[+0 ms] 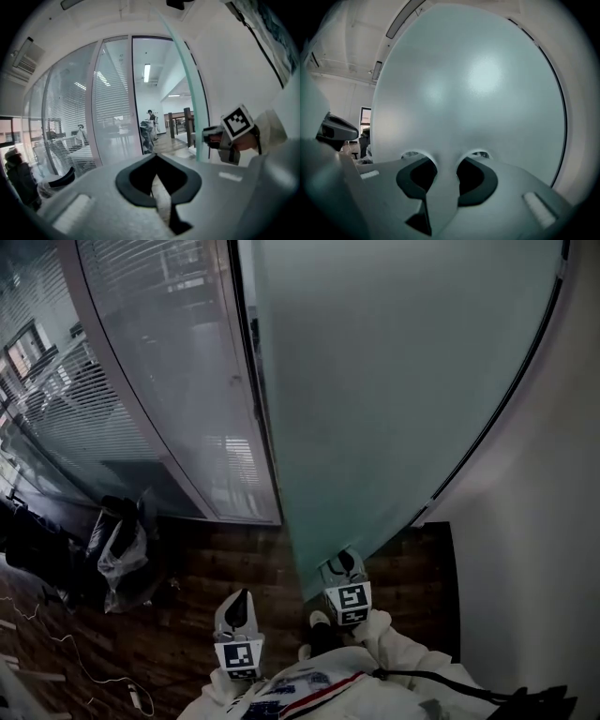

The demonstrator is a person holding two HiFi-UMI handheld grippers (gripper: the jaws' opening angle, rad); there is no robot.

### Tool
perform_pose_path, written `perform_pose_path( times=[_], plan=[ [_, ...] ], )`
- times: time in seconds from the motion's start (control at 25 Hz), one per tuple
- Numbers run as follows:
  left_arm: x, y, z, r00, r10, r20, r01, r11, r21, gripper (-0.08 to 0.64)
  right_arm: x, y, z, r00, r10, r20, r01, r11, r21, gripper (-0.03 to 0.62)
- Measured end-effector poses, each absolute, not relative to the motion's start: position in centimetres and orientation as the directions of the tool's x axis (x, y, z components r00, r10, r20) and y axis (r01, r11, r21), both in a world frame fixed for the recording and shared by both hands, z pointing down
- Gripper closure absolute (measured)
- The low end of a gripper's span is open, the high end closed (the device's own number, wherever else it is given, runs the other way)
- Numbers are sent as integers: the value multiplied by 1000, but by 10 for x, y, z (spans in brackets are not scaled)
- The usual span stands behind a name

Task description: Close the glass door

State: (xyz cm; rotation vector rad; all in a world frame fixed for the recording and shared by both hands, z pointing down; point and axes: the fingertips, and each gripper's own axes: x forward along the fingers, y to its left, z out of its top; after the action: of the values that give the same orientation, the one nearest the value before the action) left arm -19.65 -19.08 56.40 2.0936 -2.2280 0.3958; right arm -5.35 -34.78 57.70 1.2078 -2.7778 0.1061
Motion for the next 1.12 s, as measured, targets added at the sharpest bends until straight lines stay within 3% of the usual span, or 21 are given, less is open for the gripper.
perform_pose_path(
  times=[1.12],
  plan=[
    [-256, -282, 538, -338, -909, 244, -930, 282, -236, 559, -159, -457, 575, -702, -693, 161, -704, 710, -11, 479]
  ],
)
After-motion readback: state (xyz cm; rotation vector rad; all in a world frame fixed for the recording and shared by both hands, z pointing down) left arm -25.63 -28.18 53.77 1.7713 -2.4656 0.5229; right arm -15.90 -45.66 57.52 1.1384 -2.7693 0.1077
